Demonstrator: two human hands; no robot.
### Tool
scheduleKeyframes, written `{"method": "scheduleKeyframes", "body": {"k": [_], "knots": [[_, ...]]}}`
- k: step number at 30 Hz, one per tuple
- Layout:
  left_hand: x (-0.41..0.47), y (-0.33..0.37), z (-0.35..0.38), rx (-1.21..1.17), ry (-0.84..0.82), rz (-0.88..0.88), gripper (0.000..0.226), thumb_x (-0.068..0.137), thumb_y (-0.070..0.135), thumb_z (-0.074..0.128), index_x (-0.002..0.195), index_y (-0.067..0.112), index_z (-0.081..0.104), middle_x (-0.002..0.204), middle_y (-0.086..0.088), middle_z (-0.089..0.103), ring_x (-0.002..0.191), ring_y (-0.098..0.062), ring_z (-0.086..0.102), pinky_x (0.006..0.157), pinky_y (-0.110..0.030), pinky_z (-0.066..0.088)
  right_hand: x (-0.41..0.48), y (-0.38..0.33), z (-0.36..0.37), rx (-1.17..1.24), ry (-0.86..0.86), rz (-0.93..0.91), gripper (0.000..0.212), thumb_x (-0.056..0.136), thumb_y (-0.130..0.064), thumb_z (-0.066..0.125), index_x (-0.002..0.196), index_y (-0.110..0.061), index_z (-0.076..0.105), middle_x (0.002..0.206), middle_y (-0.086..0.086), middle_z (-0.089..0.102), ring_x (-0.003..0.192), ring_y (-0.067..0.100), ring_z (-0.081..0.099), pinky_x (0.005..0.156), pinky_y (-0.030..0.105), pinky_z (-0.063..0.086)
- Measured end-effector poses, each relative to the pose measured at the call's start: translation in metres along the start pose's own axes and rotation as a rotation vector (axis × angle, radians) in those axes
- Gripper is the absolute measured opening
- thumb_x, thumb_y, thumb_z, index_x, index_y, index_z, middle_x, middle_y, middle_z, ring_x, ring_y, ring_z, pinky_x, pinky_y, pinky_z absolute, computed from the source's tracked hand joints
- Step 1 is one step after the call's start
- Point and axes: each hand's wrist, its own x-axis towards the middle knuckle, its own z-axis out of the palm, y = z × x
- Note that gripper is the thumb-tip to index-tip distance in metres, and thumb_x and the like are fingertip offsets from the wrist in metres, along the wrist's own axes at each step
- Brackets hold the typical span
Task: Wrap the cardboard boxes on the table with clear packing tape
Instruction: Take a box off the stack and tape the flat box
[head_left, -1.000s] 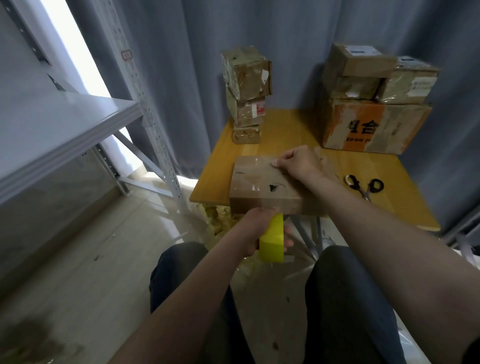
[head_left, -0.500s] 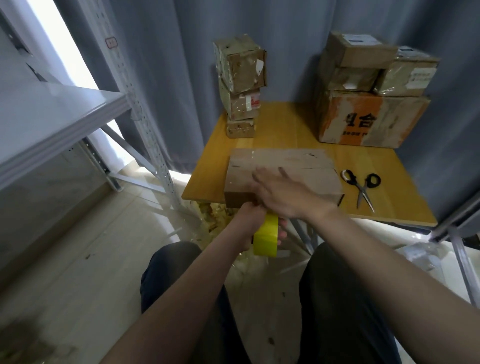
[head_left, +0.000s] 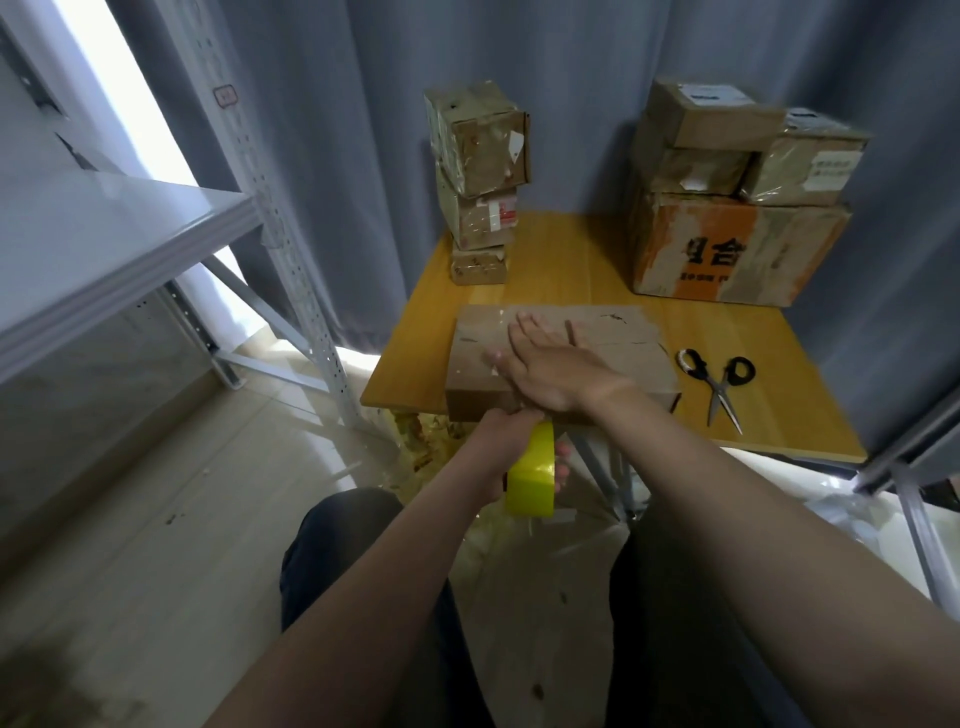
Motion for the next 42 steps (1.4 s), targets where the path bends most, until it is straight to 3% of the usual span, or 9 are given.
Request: {"method": "scheduleKeyframes", "body": {"k": [10, 12, 15, 19, 23, 25, 28, 36, 42], "knots": [[0.000, 0.008, 0.002, 0.113, 0.109, 0.002, 0.025, 0.107, 0.015, 0.054, 0.122, -0.005, 0.059, 0.095, -0.019, 0.069, 0.056, -0.020, 0.073, 0.048, -0.035, 0.060, -0.090, 0.005, 0.014, 0.278, 0.094, -0.146, 0.051, 0.113, -0.042, 0.016, 0.160, -0.030, 0.031, 0.170, -0.013, 0.016, 0.152, -0.007, 0.000, 0.123, 0.035, -0.021], [0.002, 0.008, 0.000, 0.091, 0.097, -0.023, 0.033, 0.104, 0.020, 0.060, 0.125, -0.005, 0.060, 0.102, -0.024, 0.074, 0.070, -0.030, 0.077, 0.064, -0.046, 0.065, -0.089, 0.007, 0.016, 0.351, 0.137, -0.143, 0.050, 0.112, -0.045, 0.019, 0.156, -0.033, 0.040, 0.167, -0.015, 0.024, 0.149, -0.009, 0.005, 0.124, 0.037, -0.017], [0.001, 0.010, 0.004, 0.140, 0.114, 0.015, 0.036, 0.101, 0.024, 0.061, 0.128, -0.001, 0.061, 0.104, -0.021, 0.074, 0.078, -0.029, 0.077, 0.062, -0.040, 0.063, -0.076, 0.012, 0.019, 0.367, 0.180, -0.140, 0.050, 0.111, -0.050, 0.025, 0.150, -0.034, 0.051, 0.165, -0.013, 0.034, 0.156, 0.004, 0.015, 0.126, 0.045, -0.009], [0.010, 0.014, -0.002, 0.150, 0.128, 0.072, 0.092, 0.079, 0.041, 0.073, 0.148, -0.003, 0.031, 0.124, -0.026, 0.065, 0.096, -0.037, 0.075, 0.072, -0.046, 0.064, -0.061, 0.017, 0.014, 0.429, 0.213, -0.109, 0.045, 0.110, -0.047, 0.035, 0.144, -0.030, 0.060, 0.155, -0.010, 0.051, 0.148, 0.012, 0.038, 0.126, 0.047, 0.015], [0.006, 0.029, -0.016, 0.167, 0.063, 0.060, 0.032, 0.102, 0.014, 0.062, 0.130, -0.001, 0.058, 0.107, -0.027, 0.074, 0.063, -0.028, 0.075, 0.050, -0.033, 0.058, -0.043, 0.016, -0.015, 0.490, 0.217, -0.088, 0.030, 0.104, -0.044, 0.054, 0.120, -0.030, 0.075, 0.118, -0.012, 0.072, 0.109, 0.007, 0.064, 0.096, 0.034, 0.051], [0.010, 0.040, -0.023, 0.172, 0.002, 0.010, 0.013, 0.102, 0.013, 0.061, 0.110, 0.004, 0.067, 0.104, -0.024, 0.075, 0.072, -0.032, 0.074, 0.063, -0.040, 0.063, -0.027, 0.014, -0.039, 0.526, 0.262, -0.046, 0.026, 0.103, -0.041, 0.058, 0.120, -0.030, 0.074, 0.111, -0.013, 0.071, 0.101, 0.005, 0.063, 0.089, 0.031, 0.050], [0.023, 0.063, -0.033, 0.215, -0.107, -0.157, 0.028, 0.108, 0.024, 0.052, 0.116, 0.000, 0.063, 0.100, -0.021, 0.076, 0.091, -0.036, 0.072, 0.094, -0.049, 0.057, 0.013, 0.009, -0.079, 0.518, 0.477, -0.022, 0.038, 0.101, -0.035, 0.064, 0.138, -0.025, 0.063, 0.135, -0.003, 0.063, 0.120, 0.014, 0.058, 0.098, 0.029, 0.045], [0.060, 0.111, -0.048, 0.388, -0.301, -0.394, 0.053, 0.112, 0.035, 0.037, 0.131, -0.011, 0.057, 0.102, -0.019, 0.076, 0.086, -0.029, 0.076, 0.092, -0.042, 0.057, 0.148, -0.010, -0.155, 0.500, 0.579, 0.042, 0.088, 0.085, -0.057, 0.073, 0.158, -0.044, 0.025, 0.170, 0.002, 0.002, 0.152, 0.042, 0.014, 0.117, 0.062, 0.033], [0.081, 0.128, -0.053, 0.393, -0.401, -0.509, 0.055, 0.110, 0.043, 0.037, 0.123, -0.005, 0.059, 0.104, -0.019, 0.075, 0.092, -0.031, 0.074, 0.093, -0.045, 0.055, 0.203, -0.019, -0.164, 0.577, 0.580, 0.119, 0.085, 0.073, -0.060, 0.083, 0.146, -0.043, 0.042, 0.166, 0.001, 0.000, 0.145, 0.041, 0.021, 0.110, 0.061, 0.040]]}}
